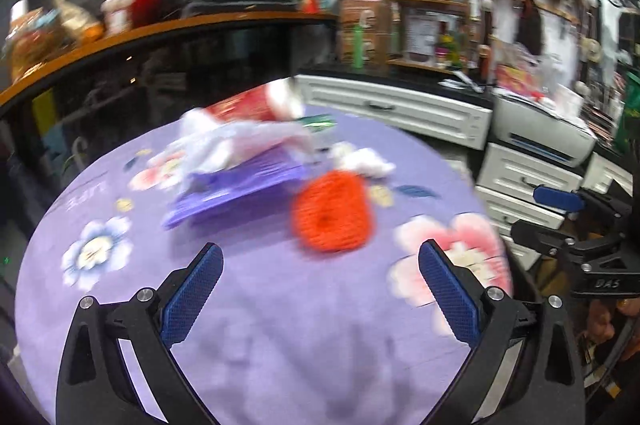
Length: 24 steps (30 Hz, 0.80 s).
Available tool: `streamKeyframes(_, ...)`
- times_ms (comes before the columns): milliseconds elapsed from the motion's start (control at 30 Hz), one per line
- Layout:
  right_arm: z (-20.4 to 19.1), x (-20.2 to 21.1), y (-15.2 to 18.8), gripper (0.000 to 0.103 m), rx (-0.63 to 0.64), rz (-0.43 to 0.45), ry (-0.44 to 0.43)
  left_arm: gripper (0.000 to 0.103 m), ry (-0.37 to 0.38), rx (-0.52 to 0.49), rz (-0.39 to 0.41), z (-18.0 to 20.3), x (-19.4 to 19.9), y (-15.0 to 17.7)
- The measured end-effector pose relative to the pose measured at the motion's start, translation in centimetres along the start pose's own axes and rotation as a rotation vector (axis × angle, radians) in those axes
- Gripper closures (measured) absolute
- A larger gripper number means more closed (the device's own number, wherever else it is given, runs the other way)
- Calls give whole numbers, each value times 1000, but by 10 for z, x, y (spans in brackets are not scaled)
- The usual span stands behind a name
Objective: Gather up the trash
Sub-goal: 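Return to the table and grasp the orange foam net with the right gripper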
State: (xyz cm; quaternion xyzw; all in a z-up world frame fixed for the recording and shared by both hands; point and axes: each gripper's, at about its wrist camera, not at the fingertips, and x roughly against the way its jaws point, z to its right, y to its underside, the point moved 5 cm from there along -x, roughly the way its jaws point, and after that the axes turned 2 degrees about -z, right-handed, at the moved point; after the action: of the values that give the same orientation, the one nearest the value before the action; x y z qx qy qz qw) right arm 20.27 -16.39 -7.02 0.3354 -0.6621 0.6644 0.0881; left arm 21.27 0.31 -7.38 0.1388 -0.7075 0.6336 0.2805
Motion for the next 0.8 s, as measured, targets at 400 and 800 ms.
streamKeyframes(400,-68,-88,-27,19,150,-182,-98,6,-70,6,-50,-67,-5,20)
streamKeyframes(800,-77,-154,-45,19,194,-288,-114,6,-66,-42,-44,-73,-18,11)
